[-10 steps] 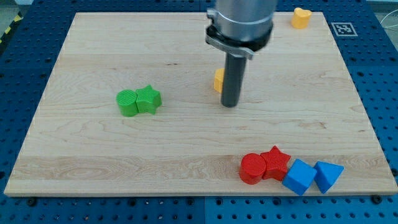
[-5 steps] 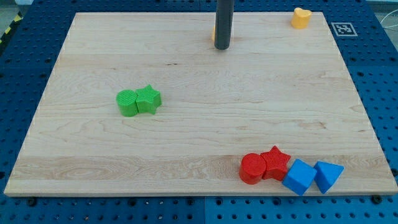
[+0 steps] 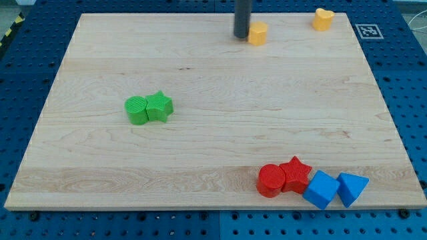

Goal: Slide the yellow hexagon below the yellow heart

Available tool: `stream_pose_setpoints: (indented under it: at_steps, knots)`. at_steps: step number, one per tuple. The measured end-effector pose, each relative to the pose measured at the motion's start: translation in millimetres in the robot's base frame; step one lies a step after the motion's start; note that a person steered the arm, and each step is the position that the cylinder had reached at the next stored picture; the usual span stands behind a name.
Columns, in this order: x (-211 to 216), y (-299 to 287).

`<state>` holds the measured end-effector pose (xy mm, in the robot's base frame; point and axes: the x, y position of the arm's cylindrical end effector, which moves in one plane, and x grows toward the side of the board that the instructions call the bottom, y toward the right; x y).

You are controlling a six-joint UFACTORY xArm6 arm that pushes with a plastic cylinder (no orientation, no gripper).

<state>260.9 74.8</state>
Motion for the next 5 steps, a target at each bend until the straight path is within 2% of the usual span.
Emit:
stream_pose_setpoints:
  at_steps: [2, 4, 5]
  knots:
    - [0.0, 71.9]
    - [0.0, 85.9]
    - [0.0, 113.0]
